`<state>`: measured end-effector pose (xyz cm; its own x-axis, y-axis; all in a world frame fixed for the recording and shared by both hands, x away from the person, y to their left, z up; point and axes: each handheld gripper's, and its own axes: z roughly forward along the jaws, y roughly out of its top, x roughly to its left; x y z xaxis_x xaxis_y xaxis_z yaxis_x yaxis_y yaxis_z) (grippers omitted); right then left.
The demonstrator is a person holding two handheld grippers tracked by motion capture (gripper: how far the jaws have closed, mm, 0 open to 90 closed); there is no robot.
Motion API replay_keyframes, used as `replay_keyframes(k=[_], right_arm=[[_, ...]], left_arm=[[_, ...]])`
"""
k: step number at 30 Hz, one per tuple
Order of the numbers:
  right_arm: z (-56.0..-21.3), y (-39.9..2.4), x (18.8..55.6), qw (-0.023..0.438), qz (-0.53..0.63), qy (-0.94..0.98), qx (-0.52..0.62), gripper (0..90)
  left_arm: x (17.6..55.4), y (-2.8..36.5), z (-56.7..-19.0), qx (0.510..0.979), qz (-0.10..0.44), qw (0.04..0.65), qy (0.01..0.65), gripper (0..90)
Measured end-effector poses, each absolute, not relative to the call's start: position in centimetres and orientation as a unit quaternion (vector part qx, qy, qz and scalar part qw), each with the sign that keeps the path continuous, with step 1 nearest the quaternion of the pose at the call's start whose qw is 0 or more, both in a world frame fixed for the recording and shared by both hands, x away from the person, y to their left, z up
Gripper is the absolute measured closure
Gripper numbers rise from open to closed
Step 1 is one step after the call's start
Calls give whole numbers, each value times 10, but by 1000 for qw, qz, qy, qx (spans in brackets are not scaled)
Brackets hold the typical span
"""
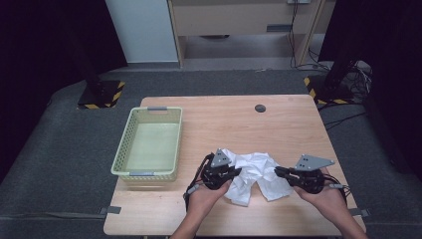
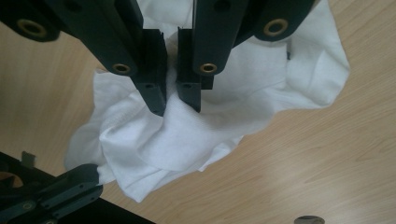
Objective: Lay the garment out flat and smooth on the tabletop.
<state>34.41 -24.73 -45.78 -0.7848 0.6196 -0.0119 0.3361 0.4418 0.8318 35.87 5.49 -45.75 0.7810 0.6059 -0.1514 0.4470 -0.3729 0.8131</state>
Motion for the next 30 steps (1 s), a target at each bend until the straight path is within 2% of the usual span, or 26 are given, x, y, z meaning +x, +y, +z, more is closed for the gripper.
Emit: replay_keyframes(k=[8,16,24,30], right_arm=[[-462,-254,361,160,452,825,299,853],[-426,-260,352,173,480,812,283,853],[-413,-265,380,175,474,811,296,853],[-427,-262,417,166,449,817,320,852]], left_arm=[[372,55,-450,819,74,465,327,844],[367,55,-410,821,94,474,305,844],[404,43,-400,830,93,451,313,840],[448,39,-420,827,58,431,356,836]])
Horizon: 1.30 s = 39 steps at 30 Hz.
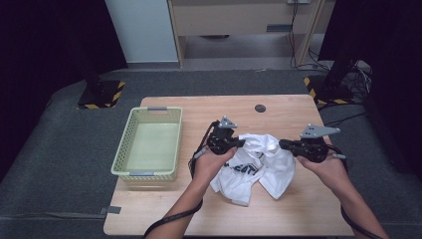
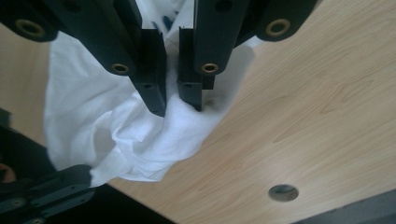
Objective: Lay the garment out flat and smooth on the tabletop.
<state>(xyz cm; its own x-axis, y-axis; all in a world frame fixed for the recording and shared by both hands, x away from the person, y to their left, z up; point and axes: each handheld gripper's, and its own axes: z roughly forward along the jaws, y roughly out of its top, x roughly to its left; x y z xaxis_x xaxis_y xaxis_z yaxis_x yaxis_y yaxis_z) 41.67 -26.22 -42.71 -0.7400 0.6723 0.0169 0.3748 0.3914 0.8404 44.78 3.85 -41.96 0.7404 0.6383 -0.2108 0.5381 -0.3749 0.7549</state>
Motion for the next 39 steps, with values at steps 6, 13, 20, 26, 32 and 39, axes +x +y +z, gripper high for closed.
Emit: replay_keyframes(k=[6,13,20,26,32,39], right_arm=[[-452,-257,447,153,428,820,348,852],[-465,-247,475,149,405,825,366,850],[-481,-235,499,146,385,824,390,847],[-497,-222,508,149,366,826,401,840],[-494,-214,508,161,368,822,404,682],[-478,-213,488,168,381,822,389,456]], left_arm=[[487,41,-453,814,24,413,407,833],[509,46,-464,796,7,423,433,817],[527,46,-478,798,0,403,448,802],[536,48,-493,793,-3,393,466,788],[534,50,-491,788,2,401,467,520],[518,60,-470,785,20,416,459,344]])
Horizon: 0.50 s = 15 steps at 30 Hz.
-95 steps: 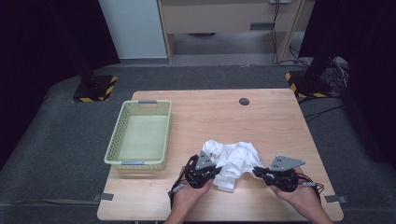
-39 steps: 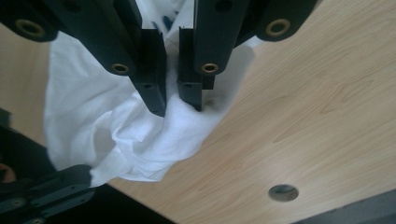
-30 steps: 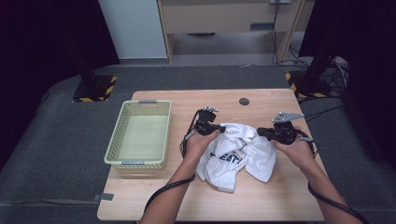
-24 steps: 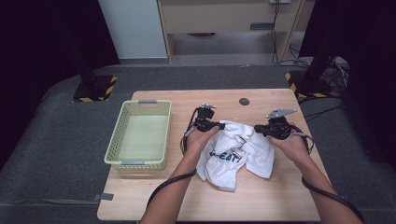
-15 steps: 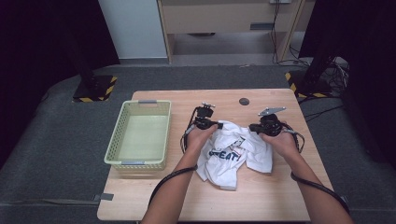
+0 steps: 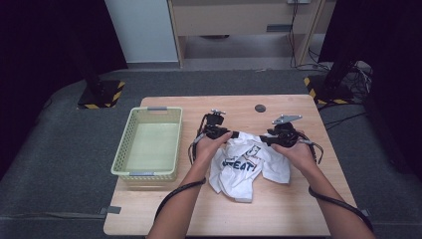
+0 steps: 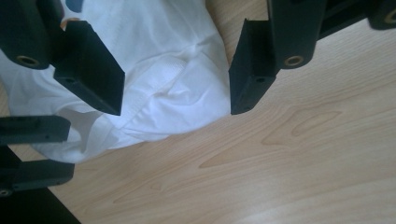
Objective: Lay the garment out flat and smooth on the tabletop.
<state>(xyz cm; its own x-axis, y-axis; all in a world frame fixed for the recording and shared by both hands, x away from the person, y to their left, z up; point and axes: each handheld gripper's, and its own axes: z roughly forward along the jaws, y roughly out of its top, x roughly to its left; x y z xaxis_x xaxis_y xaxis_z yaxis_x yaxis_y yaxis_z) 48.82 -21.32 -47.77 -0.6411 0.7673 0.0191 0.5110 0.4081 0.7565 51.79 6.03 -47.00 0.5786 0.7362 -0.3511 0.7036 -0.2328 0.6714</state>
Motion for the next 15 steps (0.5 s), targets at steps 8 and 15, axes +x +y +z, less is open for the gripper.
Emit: replay_keyframes(k=[8,15], right_arm=[[-466,-214,451,186,393,817,379,288],[-468,-222,419,191,404,814,370,294]], left_arm=[[486,67,-450,784,31,437,439,305],[455,70,-454,791,31,442,421,301]])
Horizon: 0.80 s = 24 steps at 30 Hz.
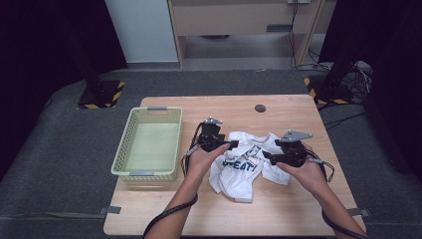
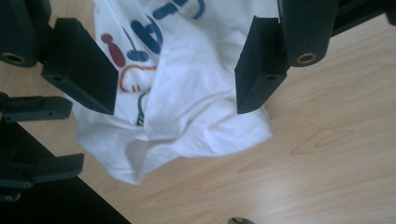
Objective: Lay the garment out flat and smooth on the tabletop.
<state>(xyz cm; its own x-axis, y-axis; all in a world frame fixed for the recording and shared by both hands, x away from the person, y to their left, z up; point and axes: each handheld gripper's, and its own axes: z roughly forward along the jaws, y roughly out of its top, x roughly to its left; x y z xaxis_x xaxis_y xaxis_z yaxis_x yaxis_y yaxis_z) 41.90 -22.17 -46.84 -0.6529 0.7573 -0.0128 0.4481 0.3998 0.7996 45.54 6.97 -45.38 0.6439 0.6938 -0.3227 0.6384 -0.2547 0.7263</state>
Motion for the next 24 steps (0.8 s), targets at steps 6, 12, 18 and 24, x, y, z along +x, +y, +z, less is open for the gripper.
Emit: replay_keyframes(k=[6,12,18,24], right_arm=[[-467,-226,403,196,409,810,372,332],[-490,-219,376,179,385,832,358,409],[-509,-216,359,185,365,837,362,416],[-521,-216,358,181,358,838,370,459]], left_arm=[[442,72,-472,798,31,434,417,309],[432,72,-492,798,42,431,419,307],[436,66,-501,801,63,424,418,406],[442,58,-505,805,67,413,421,594]])
